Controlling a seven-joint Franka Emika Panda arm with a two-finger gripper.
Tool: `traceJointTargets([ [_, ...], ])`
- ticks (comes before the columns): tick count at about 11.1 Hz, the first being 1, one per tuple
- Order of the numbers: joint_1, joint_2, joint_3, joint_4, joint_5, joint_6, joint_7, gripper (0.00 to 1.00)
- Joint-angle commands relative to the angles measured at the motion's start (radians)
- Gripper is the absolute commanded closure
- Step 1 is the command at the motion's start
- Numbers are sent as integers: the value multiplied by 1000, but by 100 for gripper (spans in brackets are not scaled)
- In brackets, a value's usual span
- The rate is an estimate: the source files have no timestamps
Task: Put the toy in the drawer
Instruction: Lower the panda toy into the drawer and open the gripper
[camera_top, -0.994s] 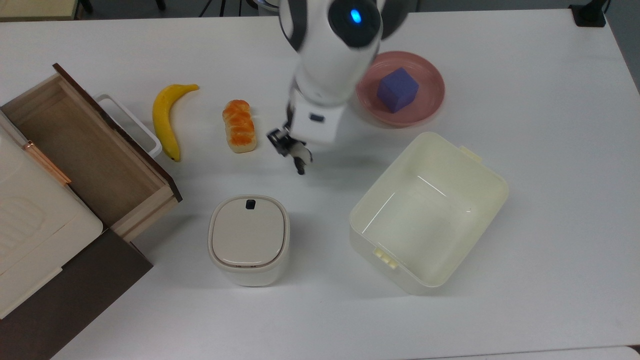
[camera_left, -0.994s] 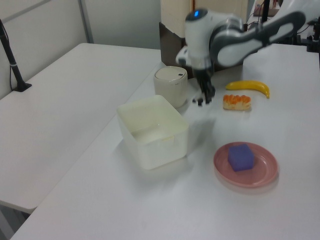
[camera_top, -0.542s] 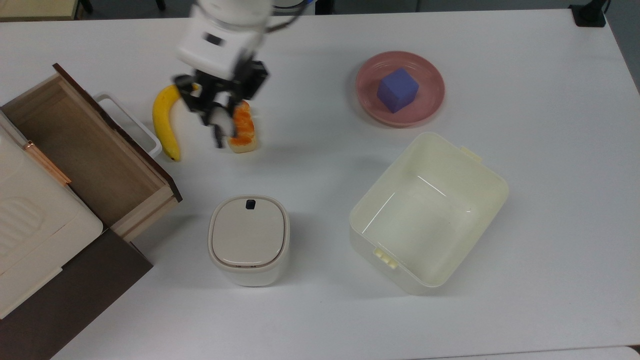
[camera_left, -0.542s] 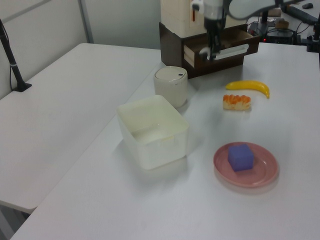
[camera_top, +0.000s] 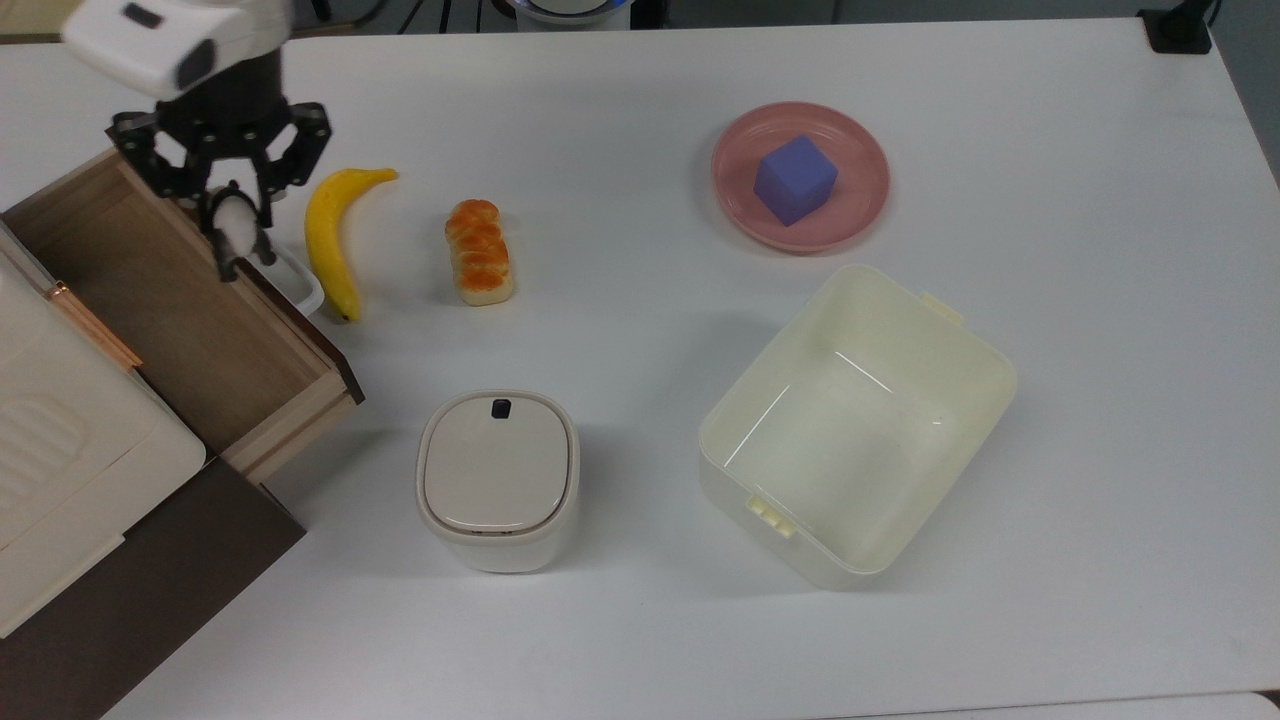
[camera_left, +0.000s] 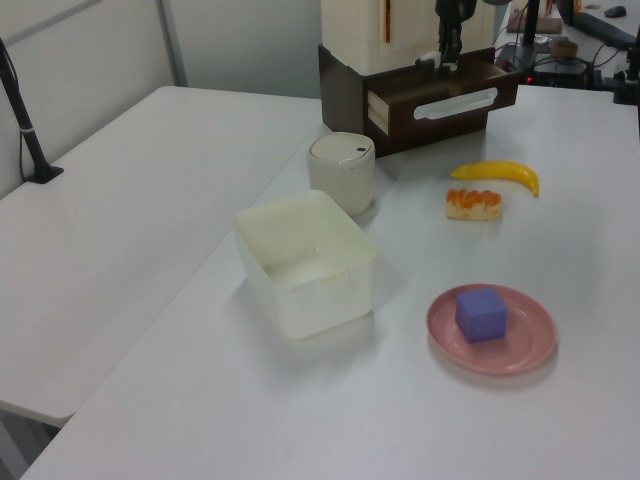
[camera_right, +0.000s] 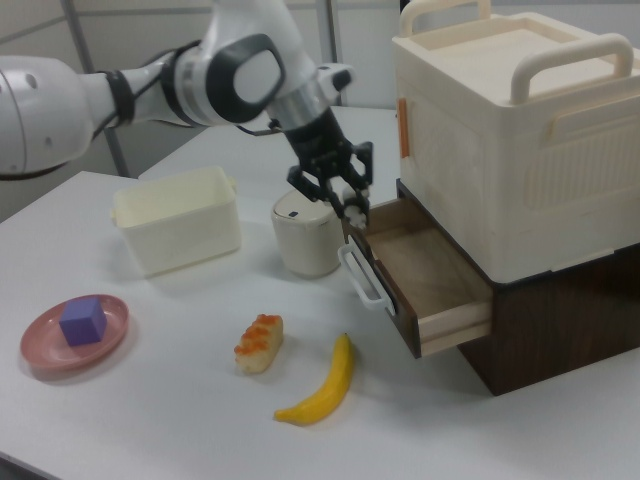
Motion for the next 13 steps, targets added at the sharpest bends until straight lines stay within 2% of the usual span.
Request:
traceJointTargets([
  [1, -64, 28, 5, -2, 106, 80, -20, 82],
  [2, -69, 45, 5, 2, 109, 85, -20, 80],
  [3, -81, 56, 5, 2, 109, 86, -20, 73],
  [4, -88, 57, 5, 1, 106, 86, -21, 55],
  [5, -88, 63, 5, 1, 104, 86, -21, 34],
  [7, -86, 64, 5, 2, 104, 86, -17, 7],
  [10, -72, 47, 20, 7, 111, 76, 40, 4],
  [11, -34, 39, 21, 7, 111, 73, 104, 4],
  [13, 56, 31, 20, 2, 109, 68, 315, 4],
])
